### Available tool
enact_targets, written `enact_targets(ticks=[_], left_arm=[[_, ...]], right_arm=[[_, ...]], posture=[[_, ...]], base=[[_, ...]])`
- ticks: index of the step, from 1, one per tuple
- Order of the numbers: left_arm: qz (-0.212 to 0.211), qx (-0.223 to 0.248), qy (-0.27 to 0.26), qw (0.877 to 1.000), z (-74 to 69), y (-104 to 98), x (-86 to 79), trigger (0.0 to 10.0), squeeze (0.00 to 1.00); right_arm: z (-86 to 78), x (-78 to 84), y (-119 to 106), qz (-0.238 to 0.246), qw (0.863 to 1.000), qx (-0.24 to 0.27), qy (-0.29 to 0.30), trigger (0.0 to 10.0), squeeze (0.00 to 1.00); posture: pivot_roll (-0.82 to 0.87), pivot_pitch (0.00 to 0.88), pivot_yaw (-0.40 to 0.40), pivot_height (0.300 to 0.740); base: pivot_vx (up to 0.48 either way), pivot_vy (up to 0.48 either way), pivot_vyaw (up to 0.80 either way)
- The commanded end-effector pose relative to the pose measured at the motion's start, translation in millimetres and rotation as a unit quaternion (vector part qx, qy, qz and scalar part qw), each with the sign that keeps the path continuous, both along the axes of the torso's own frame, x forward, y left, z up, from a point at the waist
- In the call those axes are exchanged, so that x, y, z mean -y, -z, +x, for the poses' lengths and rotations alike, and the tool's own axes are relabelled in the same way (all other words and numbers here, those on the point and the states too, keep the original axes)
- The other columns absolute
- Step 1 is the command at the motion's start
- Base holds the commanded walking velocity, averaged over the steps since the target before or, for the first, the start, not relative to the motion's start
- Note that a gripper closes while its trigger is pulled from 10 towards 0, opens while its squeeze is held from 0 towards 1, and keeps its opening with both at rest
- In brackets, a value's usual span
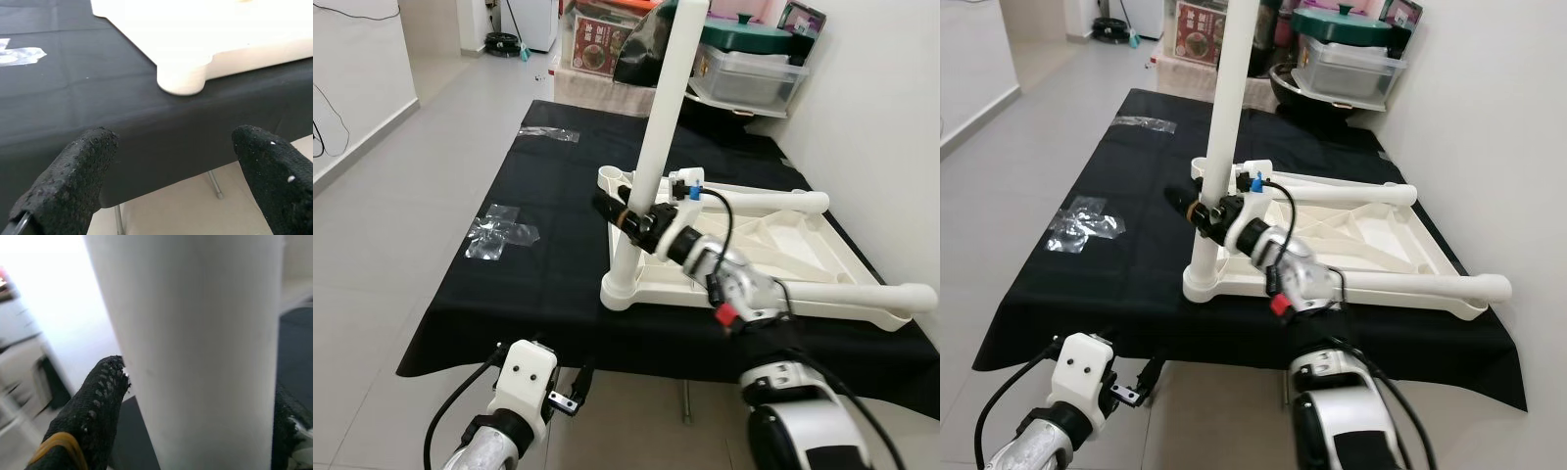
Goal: Building children table
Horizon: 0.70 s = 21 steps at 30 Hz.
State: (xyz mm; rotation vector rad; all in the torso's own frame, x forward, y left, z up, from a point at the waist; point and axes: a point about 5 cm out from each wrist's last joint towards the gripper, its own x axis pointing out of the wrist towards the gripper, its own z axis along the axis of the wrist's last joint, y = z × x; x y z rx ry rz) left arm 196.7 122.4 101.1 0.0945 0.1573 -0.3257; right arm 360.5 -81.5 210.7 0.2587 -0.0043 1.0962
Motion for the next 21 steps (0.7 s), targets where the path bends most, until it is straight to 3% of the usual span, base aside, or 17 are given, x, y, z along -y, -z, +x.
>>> enact_targets(ticks=[1,6,8,9,11,14,16,18,19,20,21], left_arm=[[-0.002,-0.009,0.003,1.000,-1.1,4,2.5,10.0,0.00],[-0.001,-0.009,0.002,1.000,-1.5,4,2.4,10.0,0.00],[-0.001,-0.009,0.002,1.000,-1.5,4,2.4,10.0,0.00],[0.000,-0.009,0.002,1.000,-1.7,4,2.2,10.0,0.00],[0.000,-0.009,0.001,1.000,-1.9,4,2.1,10.0,0.00],[0.000,-0.009,0.001,1.000,-2.2,4,1.7,10.0,0.00],[0.000,-0.009,0.002,1.000,-2.2,4,1.6,10.0,0.00],[-0.001,-0.010,0.002,1.000,-2.3,4,1.5,10.0,0.00],[-0.001,-0.010,0.002,1.000,-2.3,4,1.5,10.0,0.00],[-0.001,-0.010,0.002,1.000,-2.2,4,1.5,10.0,0.00],[-0.001,-0.010,0.003,1.000,-2.0,4,1.5,10.0,0.00]], right_arm=[[-14.3,-16.1,-1,-0.012,0.994,0.020,-0.110,10.0,0.00],[-23.0,-24.6,1,-0.048,0.979,0.049,-0.189,10.0,0.00],[-23.0,-24.6,1,-0.048,0.979,0.049,-0.189,10.0,0.00],[-20.2,-29.6,1,-0.054,0.980,0.055,-0.185,0.0,0.00],[-16.0,-34.5,0,-0.057,0.983,0.059,-0.163,0.0,0.00],[3.0,-38.6,-1,-0.072,0.995,0.059,-0.032,0.0,0.00],[7.5,-37.1,-1,-0.074,0.996,0.057,0.001,0.0,0.00],[19.5,-30.6,-2,-0.069,0.992,0.027,0.103,0.0,0.00],[19.5,-30.6,-2,-0.069,0.992,0.027,0.103,0.0,0.00],[26.0,-23.9,1,-0.065,0.981,0.002,0.183,0.0,0.00],[30.9,-14.5,7,-0.061,0.959,-0.029,0.275,0.0,0.00]], posture=[[0.13,0.022,-0.175,0.740],[0.14,0.025,-0.179,0.740],[0.14,0.025,-0.179,0.740],[0.14,0.025,-0.179,0.740],[0.14,0.025,-0.179,0.740],[0.14,0.025,-0.178,0.740],[0.14,0.025,-0.178,0.740],[0.14,0.026,-0.175,0.740],[0.14,0.026,-0.175,0.740],[0.13,0.023,-0.175,0.740],[0.13,0.023,-0.173,0.740]], base=[[0.000,0.000,0.00],[0.000,0.000,0.00],[0.000,0.000,0.00],[0.000,0.000,0.00],[0.000,0.000,0.00],[0.000,0.000,0.00],[0.000,0.000,0.00],[0.000,0.000,0.00],[0.000,0.000,0.00],[0.000,0.000,0.00],[0.000,0.000,0.00]])
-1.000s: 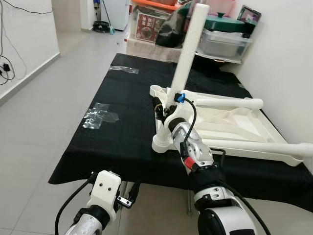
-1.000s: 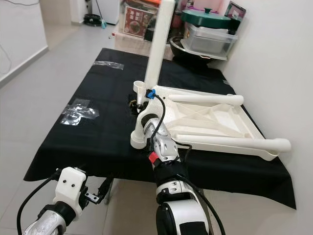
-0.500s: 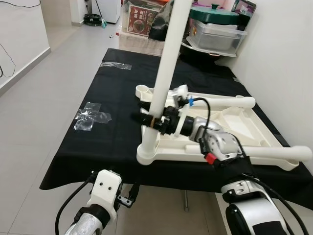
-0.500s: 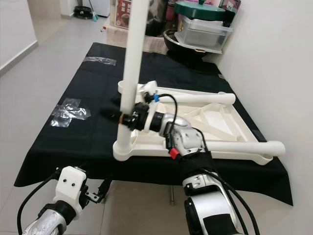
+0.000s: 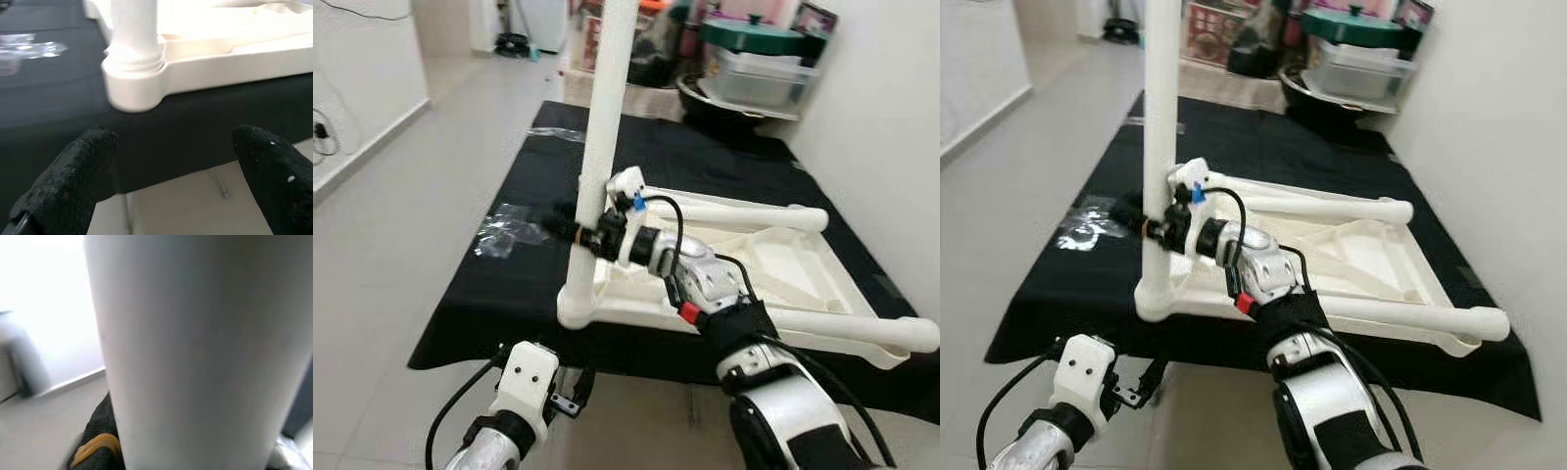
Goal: Building children table
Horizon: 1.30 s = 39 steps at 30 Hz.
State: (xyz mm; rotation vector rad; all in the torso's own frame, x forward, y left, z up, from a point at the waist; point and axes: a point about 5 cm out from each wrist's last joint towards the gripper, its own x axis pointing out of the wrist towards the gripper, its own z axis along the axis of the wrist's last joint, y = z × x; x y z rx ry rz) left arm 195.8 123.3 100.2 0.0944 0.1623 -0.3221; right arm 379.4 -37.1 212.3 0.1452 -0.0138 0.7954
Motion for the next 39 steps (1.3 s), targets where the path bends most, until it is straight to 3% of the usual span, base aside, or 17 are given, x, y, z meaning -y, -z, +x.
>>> enact_targets(ticks=[1,3,4,6,11,12,13,14,21,22,23,25,28,30,31,33,39], left_arm=[[-0.002,-0.008,0.005,1.000,-1.1,3,2.3,10.0,0.00],[-0.002,-0.008,0.006,1.000,-0.7,4,2.5,10.0,0.00],[-0.002,-0.008,0.006,1.000,-0.7,4,2.5,10.0,0.00],[-0.001,-0.008,0.006,1.000,-0.6,4,2.8,10.0,0.00],[0.000,-0.008,0.006,1.000,-0.7,4,2.7,10.0,0.00],[-0.001,-0.008,0.006,1.000,-0.9,4,2.8,10.0,0.00],[-0.001,-0.008,0.006,1.000,-0.9,4,2.8,10.0,0.00],[-0.001,-0.008,0.007,1.000,-1.3,4,3.2,10.0,0.00],[-0.001,-0.008,0.007,1.000,-1.5,5,3.6,10.0,0.00],[-0.001,-0.009,0.007,1.000,-1.4,5,3.6,10.0,0.00],[-0.001,-0.009,0.007,1.000,-1.4,5,3.6,10.0,0.00],[-0.002,-0.009,0.008,1.000,-1.1,4,3.5,10.0,0.00],[-0.002,-0.008,0.008,1.000,-0.8,4,3.7,10.0,0.00],[-0.002,-0.008,0.007,1.000,-0.3,4,3.7,10.0,0.00],[-0.002,-0.008,0.007,1.000,-0.3,4,3.7,10.0,0.00],[-0.002,-0.007,0.006,1.000,-0.1,4,3.5,10.0,0.00],[-0.002,-0.007,0.005,1.000,-0.2,3,3.1,10.0,0.00]], right_arm=[[12.0,29.8,8,-0.004,0.991,-0.038,0.129,0.0,0.00],[13.1,48.6,20,0.000,0.958,-0.069,0.279,0.0,0.00],[13.1,48.6,20,0.000,0.958,-0.069,0.279,0.0,0.00],[8.5,65.3,28,0.005,0.916,-0.084,0.392,0.0,0.00],[-1.2,62.8,31,0.023,0.888,-0.108,0.447,0.0,0.00],[-2.5,48.3,31,0.045,0.900,-0.118,0.417,10.0,0.00],[-2.5,48.3,31,0.045,0.900,-0.118,0.417,10.0,0.00],[-4.0,33.4,28,0.077,0.916,-0.115,0.376,10.0,1.00],[-2.3,29.5,18,0.100,0.923,-0.090,0.361,10.0,0.98],[-0.5,26.4,14,0.119,0.935,-0.090,0.321,10.0,0.00],[-0.5,26.4,14,0.119,0.935,-0.090,0.321,10.0,0.00],[-1.1,16.8,7,0.159,0.967,-0.084,0.182,10.0,0.00],[-3.3,14.7,6,0.157,0.977,-0.079,0.120,10.0,0.00],[-13.4,17.3,8,0.135,0.988,-0.073,-0.019,10.0,0.00],[-13.4,17.3,8,0.135,0.988,-0.073,-0.019,10.0,0.00],[-30.7,20.5,9,0.084,0.982,-0.044,-0.166,10.0,0.00],[-43.0,16.7,11,0.006,0.956,-0.015,-0.292,10.0,0.00]], posture=[[0.13,0.023,-0.173,0.740],[0.13,0.021,-0.173,0.740],[0.13,0.021,-0.173,0.740],[0.14,0.018,-0.176,0.740],[0.14,0.014,-0.176,0.740],[0.14,0.011,-0.176,0.740],[0.14,0.011,-0.176,0.740],[0.14,0.009,-0.177,0.740],[0.14,0.005,-0.177,0.740],[0.13,0.006,-0.176,0.740],[0.13,0.006,-0.176,0.740],[0.13,0.008,-0.172,0.740],[0.13,0.007,-0.173,0.740],[0.13,0.013,-0.177,0.740],[0.13,0.013,-0.177,0.740],[0.13,0.016,-0.176,0.740],[0.13,0.020,-0.175,0.740]], base=[[0.000,0.000,0.00],[0.000,0.000,0.00],[0.000,0.000,0.00],[0.000,0.000,0.00],[0.000,0.000,0.00],[0.000,0.000,0.00],[0.000,0.000,0.00],[0.000,0.000,0.00],[0.000,0.000,0.00],[0.000,0.000,0.00],[0.000,0.000,0.00],[0.000,0.000,0.00],[0.000,0.000,0.00],[0.000,0.000,0.00],[0.000,0.000,0.00],[0.000,0.000,0.00],[0.000,0.000,0.00]])
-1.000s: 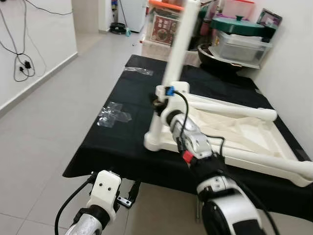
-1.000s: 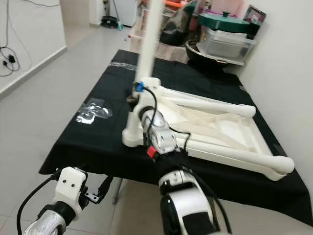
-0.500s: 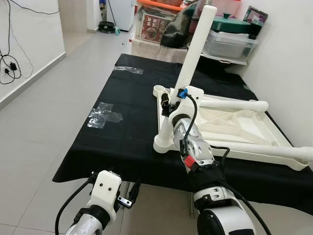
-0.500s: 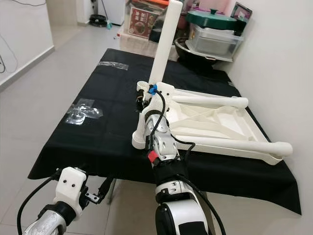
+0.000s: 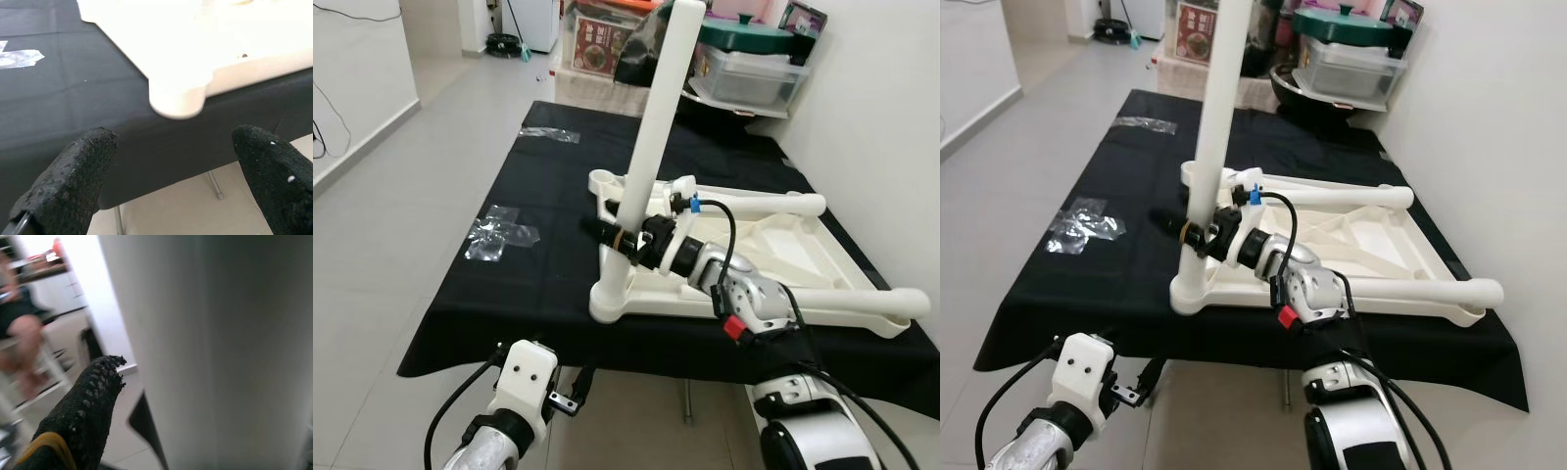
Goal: Building children table
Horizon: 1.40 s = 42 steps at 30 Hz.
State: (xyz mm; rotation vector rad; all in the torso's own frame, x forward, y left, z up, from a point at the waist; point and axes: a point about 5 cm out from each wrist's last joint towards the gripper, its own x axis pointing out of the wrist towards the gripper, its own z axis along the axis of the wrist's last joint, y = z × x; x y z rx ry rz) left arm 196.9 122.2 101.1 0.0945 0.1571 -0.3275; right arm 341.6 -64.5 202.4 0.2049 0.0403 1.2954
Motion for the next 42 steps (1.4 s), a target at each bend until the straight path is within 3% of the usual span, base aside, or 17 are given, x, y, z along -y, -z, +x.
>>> enact_targets(ticks=[1,4,5,13,17,19,21,22,24,28,31,32,34,35,40,41,42], left_arm=[[-0.001,-0.010,0.002,1.000,-1.3,4,2.0,10.0,0.00],[-0.001,-0.010,0.002,1.000,-1.4,4,2.3,10.0,0.00],[0.000,-0.009,0.002,1.000,-1.6,4,2.2,10.0,0.00],[-0.001,-0.010,0.000,1.000,-2.0,4,1.6,10.0,0.00],[-0.002,-0.011,0.002,1.000,-2.0,4,1.8,10.0,0.00],[-0.002,-0.011,0.002,1.000,-1.7,4,1.8,10.0,0.00],[-0.002,-0.010,0.003,1.000,-1.1,4,1.8,10.0,0.00],[-0.002,-0.010,0.003,1.000,-1.1,4,1.8,10.0,0.00],[-0.001,-0.010,0.002,1.000,-0.8,5,1.8,10.0,0.00],[-0.001,-0.010,0.002,1.000,-0.9,5,1.7,10.0,0.00],[-0.001,-0.010,0.002,1.000,-1.1,4,1.8,10.0,0.00],[-0.001,-0.010,0.003,1.000,-1.2,4,2.0,10.0,0.00],[-0.001,-0.010,0.003,1.000,-1.3,4,2.1,10.0,0.00],[-0.001,-0.010,0.003,1.000,-1.3,4,2.0,10.0,0.00],[-0.002,-0.010,0.002,1.000,-0.8,5,1.9,10.0,0.00],[-0.001,-0.010,0.002,1.000,-0.6,5,2.3,10.0,0.00],[-0.001,-0.010,0.002,1.000,-0.6,5,2.4,10.0,0.00]], right_arm=[[-4.9,-11.6,2,-0.021,0.998,0.011,-0.057,10.0,0.00],[-1.3,-14.8,3,-0.033,0.997,0.019,-0.066,10.0,0.00],[4.8,-19.5,1,-0.038,0.998,0.029,-0.040,0.0,0.00],[32.6,-20.2,-8,-0.027,0.985,0.027,0.166,0.0,0.00],[43.5,-7.3,-7,-0.010,0.951,0.002,0.308,0.0,0.00],[47.6,1.4,-3,-0.003,0.925,-0.021,0.379,0.0,0.00],[50.3,21.2,7,-0.014,0.859,-0.048,0.509,0.0,0.00],[50.3,21.2,7,-0.014,0.859,-0.048,0.509,0.0,0.00],[41.3,36.7,24,-0.024,0.781,-0.093,0.617,0.0,0.00],[32.0,35.3,33,-0.037,0.739,-0.122,0.661,0.0,0.00],[31.0,22.1,33,-0.024,0.752,-0.143,0.643,0.0,0.00],[31.3,13.5,30,-0.007,0.770,-0.145,0.621,10.0,0.00],[31.4,7.9,27,0.005,0.782,-0.145,0.606,10.0,0.00],[30.6,-8.7,18,0.044,0.821,-0.141,0.551,10.0,1.00],[30.2,-22.1,8,0.074,0.863,-0.133,0.481,10.0,0.77],[31.6,-20.6,6,0.091,0.876,-0.152,0.449,10.0,0.00],[30.4,-22.7,1,0.102,0.902,-0.146,0.393,10.0,0.00]], posture=[[0.13,0.020,-0.175,0.740],[0.14,0.021,-0.177,0.740],[0.14,0.023,-0.179,0.740],[0.14,0.024,-0.177,0.740],[0.13,0.022,-0.174,0.740],[0.13,0.021,-0.176,0.740],[0.13,0.022,-0.175,0.740],[0.13,0.022,-0.175,0.740],[0.14,0.020,-0.177,0.740],[0.13,0.020,-0.175,0.740],[0.13,0.020,-0.176,0.740],[0.13,0.019,-0.174,0.740],[0.13,0.019,-0.174,0.740],[0.13,0.020,-0.176,0.740],[0.13,0.019,-0.178,0.740],[0.13,0.018,-0.177,0.740],[0.13,0.018,-0.177,0.740]], base=[[0.000,0.000,0.00],[0.000,0.000,0.00],[0.000,0.000,0.00],[0.000,0.000,0.00],[0.000,0.000,0.00],[0.000,0.000,0.00],[0.000,0.000,0.00],[0.000,0.000,0.00],[0.000,0.000,0.00],[0.000,0.000,0.00],[0.000,0.000,0.00],[0.000,0.000,0.00],[0.000,0.000,0.00],[0.000,0.000,0.00],[0.000,0.000,0.00],[0.000,0.000,0.00],[0.000,0.000,0.00]])
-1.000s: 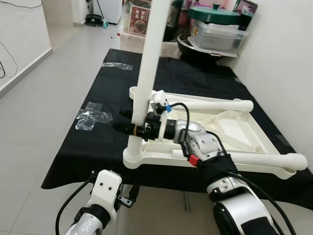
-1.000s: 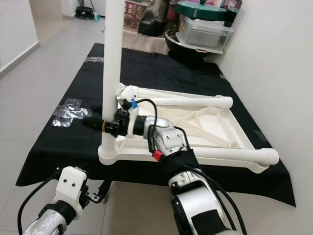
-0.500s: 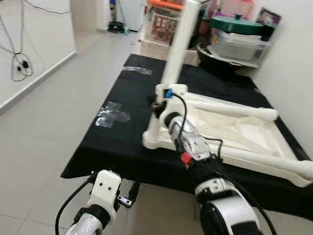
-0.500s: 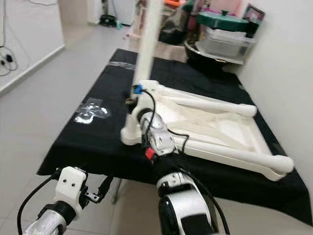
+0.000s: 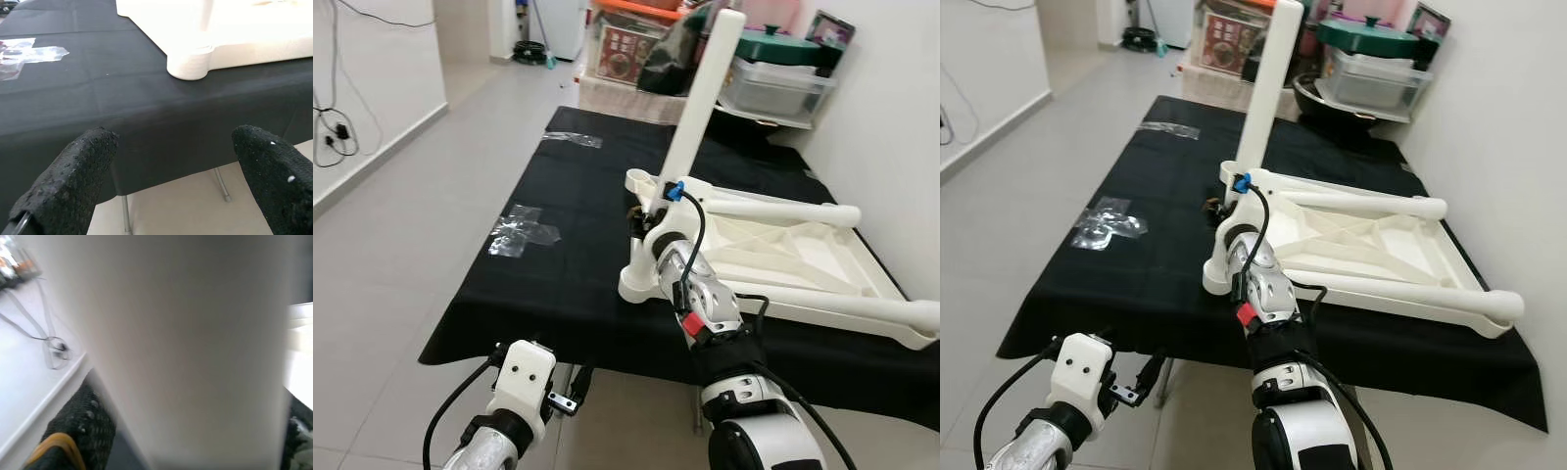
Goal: Building children table
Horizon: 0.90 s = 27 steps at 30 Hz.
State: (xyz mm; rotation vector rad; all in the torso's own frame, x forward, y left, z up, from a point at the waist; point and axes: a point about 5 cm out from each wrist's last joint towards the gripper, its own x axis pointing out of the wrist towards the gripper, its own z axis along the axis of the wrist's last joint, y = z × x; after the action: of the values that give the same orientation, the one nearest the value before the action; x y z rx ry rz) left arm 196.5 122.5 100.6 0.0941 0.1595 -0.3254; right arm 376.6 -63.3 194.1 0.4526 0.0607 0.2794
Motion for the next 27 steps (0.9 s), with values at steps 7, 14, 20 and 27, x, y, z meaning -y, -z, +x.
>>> enact_targets(ticks=[7,14,20,27], left_arm=[[-0.002,-0.009,0.003,1.000,-0.4,4,2.9,10.0,0.00],[-0.002,-0.009,0.004,1.000,-0.6,5,3.5,10.0,0.00],[-0.002,-0.010,0.004,1.000,-2.7,5,4.2,10.0,0.00],[-0.001,-0.011,0.005,1.000,-3.1,5,3.8,10.0,0.00]], right_arm=[[-10.6,-10.0,-20,0.008,0.957,0.088,-0.277,10.0,0.00],[-19.8,2.3,-22,-0.055,0.897,0.124,-0.420,10.0,0.00],[-33.3,-3.4,-19,-0.112,0.823,0.153,-0.536,10.0,0.00],[-24.1,-17.7,-16,-0.124,0.853,0.142,-0.487,0.0,0.00]], posture=[[0.13,0.012,-0.179,0.740],[0.13,0.011,-0.182,0.740],[0.15,0.002,-0.185,0.740],[0.15,0.006,-0.185,0.740]], base=[[0.000,0.000,0.00],[0.000,0.000,0.00],[0.000,0.000,0.00],[0.000,0.000,0.00]])
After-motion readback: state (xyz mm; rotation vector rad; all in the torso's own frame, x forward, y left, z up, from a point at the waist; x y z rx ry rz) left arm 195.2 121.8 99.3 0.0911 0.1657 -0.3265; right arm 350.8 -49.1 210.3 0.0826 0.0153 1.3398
